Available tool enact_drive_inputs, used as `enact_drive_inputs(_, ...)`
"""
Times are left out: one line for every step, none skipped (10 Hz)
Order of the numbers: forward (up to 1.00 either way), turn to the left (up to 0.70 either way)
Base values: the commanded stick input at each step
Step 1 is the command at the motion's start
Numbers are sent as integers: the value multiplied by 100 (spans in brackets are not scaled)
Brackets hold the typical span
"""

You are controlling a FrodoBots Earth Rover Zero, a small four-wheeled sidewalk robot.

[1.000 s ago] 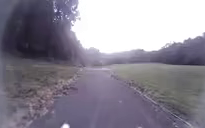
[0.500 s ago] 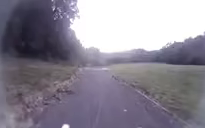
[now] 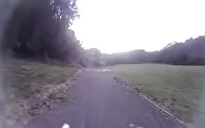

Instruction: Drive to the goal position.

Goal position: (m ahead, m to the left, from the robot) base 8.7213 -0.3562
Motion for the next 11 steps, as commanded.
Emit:
enact_drive_inputs(70,0)
enact_drive_inputs(70,0)
enact_drive_inputs(70,0)
enact_drive_inputs(70,0)
enact_drive_inputs(70,0)
enact_drive_inputs(70,0)
enact_drive_inputs(70,0)
enact_drive_inputs(70,0)
enact_drive_inputs(70,0)
enact_drive_inputs(70,0)
enact_drive_inputs(70,0)
